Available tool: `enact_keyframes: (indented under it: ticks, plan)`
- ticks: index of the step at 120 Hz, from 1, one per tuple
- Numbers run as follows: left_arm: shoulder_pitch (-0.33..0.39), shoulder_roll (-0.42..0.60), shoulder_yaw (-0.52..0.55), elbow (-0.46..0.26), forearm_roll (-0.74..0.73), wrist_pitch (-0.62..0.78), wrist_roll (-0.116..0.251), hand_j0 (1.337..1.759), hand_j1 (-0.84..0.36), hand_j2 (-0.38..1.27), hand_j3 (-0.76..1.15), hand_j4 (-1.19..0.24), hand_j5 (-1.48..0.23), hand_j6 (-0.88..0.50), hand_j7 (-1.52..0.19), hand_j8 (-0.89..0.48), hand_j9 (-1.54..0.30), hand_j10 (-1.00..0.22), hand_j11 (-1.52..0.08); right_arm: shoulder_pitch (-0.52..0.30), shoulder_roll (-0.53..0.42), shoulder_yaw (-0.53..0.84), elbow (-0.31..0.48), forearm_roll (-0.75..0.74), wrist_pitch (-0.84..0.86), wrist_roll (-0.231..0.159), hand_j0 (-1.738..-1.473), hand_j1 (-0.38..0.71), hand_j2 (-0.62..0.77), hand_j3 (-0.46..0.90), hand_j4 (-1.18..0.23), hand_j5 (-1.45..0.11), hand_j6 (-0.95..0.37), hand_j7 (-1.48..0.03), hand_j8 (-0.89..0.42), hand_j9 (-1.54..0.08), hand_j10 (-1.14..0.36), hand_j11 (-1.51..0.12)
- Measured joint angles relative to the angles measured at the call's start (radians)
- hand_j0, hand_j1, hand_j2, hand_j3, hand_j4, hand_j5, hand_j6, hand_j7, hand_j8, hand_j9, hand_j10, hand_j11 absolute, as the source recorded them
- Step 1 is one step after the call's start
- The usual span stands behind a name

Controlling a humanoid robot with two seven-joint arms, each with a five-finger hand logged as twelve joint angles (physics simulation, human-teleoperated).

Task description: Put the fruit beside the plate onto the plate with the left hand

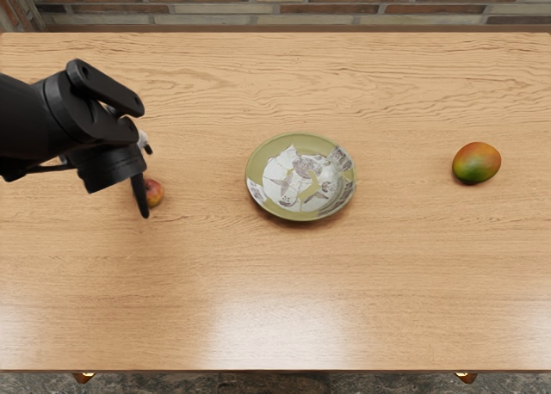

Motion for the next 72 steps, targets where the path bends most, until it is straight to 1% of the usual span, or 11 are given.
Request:
enact_keyframes:
  ticks: [24,43,72]
  plan:
    - [0.012,0.0,-0.05,-0.031,-0.003,0.058,0.001,1.658,0.09,0.04,0.0,-0.22,-0.28,-0.22,-0.28,-0.22,-0.28,-0.22,-0.28,0.0,0.0,0.0,0.0,0.0,0.0,0.0,-1.658,-0.32,0.0,0.0,-0.02,-0.03,-0.02,-0.03,-0.02,-0.03,-0.02,-0.03]
    - [0.047,0.0,-0.057,-0.043,-0.007,0.134,0.001,1.658,0.07,0.05,0.0,-0.23,-0.3,-0.23,-0.3,-0.23,-0.3,-0.23,-0.3,0.0,0.0,0.0,0.0,0.0,0.0,0.0,-1.658,-0.32,0.0,0.0,-0.02,-0.03,-0.02,-0.03,-0.02,-0.03,-0.02,-0.03]
    - [0.059,0.0,-0.059,-0.058,-0.009,0.203,0.001,1.658,0.06,0.05,0.0,-0.24,-0.32,-0.24,-0.32,-0.24,-0.32,-0.24,-0.32,0.0,0.0,0.0,0.0,0.0,0.0,0.0,-1.658,-0.32,0.0,0.0,-0.02,-0.03,-0.02,-0.03,-0.02,-0.03,-0.02,-0.03]
